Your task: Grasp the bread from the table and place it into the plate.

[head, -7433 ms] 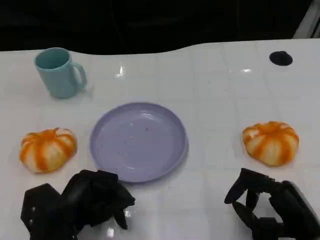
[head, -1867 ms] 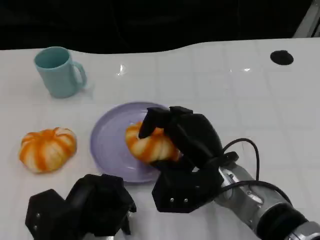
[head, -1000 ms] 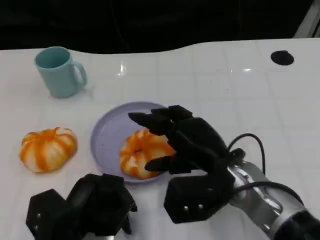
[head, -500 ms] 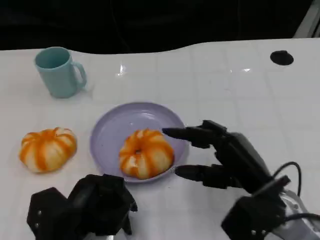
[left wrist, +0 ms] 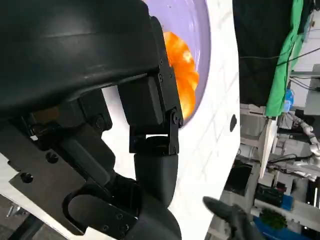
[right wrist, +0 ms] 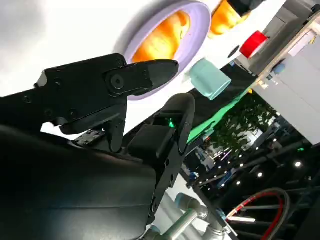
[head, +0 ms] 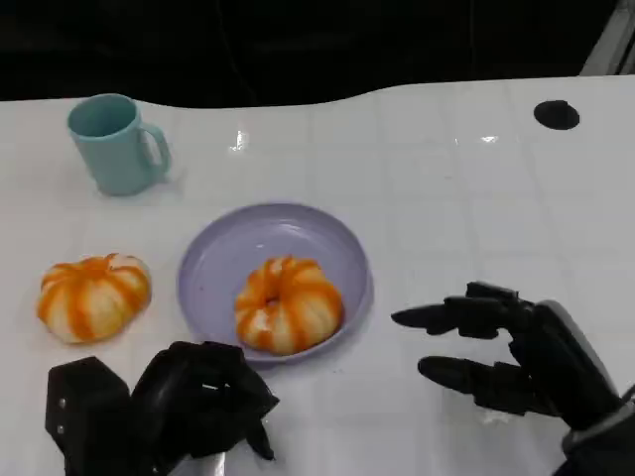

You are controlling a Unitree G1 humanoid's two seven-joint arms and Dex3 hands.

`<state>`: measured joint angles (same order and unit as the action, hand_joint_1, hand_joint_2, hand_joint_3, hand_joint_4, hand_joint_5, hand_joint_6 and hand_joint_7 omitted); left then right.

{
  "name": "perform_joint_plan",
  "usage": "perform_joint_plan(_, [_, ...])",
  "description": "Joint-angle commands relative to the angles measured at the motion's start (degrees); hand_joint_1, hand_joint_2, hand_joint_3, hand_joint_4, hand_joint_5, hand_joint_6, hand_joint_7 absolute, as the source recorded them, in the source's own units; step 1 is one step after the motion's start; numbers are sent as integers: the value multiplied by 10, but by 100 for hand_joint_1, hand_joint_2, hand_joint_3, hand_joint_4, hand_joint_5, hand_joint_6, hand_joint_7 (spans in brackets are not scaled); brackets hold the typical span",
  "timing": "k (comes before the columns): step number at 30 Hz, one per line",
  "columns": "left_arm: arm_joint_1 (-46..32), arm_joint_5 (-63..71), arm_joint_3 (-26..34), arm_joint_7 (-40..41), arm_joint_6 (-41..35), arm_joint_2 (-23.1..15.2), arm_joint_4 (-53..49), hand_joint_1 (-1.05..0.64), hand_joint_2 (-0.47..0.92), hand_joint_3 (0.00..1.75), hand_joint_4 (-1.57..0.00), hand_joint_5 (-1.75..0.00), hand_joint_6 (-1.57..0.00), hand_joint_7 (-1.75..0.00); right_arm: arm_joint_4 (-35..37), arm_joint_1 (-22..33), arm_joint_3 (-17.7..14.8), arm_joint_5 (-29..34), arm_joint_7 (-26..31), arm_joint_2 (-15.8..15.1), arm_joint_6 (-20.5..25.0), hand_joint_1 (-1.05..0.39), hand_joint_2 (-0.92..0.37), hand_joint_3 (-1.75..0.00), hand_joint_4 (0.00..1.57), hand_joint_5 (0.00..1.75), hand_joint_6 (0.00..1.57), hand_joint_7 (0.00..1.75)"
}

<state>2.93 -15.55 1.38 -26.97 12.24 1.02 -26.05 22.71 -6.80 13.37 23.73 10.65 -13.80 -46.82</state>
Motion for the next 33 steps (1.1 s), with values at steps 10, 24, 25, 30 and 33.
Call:
perform_joint_plan(10, [-8, -9, 8, -11, -23, -8, 16, -105, 69, 16, -157, -78, -157, -51, -31, 70, -50, 4, -5, -31, -13, -32, -92, -10, 73, 114, 95, 40])
perform_joint_plan(24, [-14, -5, 10, -15, -22, -12, 25, -105, 71, 13, -157, -79, -157, -51, 13, 70, -48, 47, 34, -21, -13, -28, -64, -77, 71, 152, 90, 80])
perform_joint_plan(25, [-15, -5, 10, -14, -23, -12, 26, -105, 71, 13, -157, -79, -157, -52, 14, 70, -47, 45, 31, -22, -12, -27, -61, -84, 70, 159, 88, 87])
perform_joint_plan(30, [-14, -4, 10, -12, -25, -12, 27, -105, 71, 12, -157, -79, -157, -52, 21, 66, -47, 46, 32, -26, -17, -27, -49, -113, 75, 174, 80, 123])
perform_joint_plan(33, [-12, -2, 11, -14, -18, -14, 22, -105, 72, 12, -157, -79, -157, -52, 22, 66, -47, 49, 35, -26, -17, -29, -47, -117, 76, 175, 78, 128])
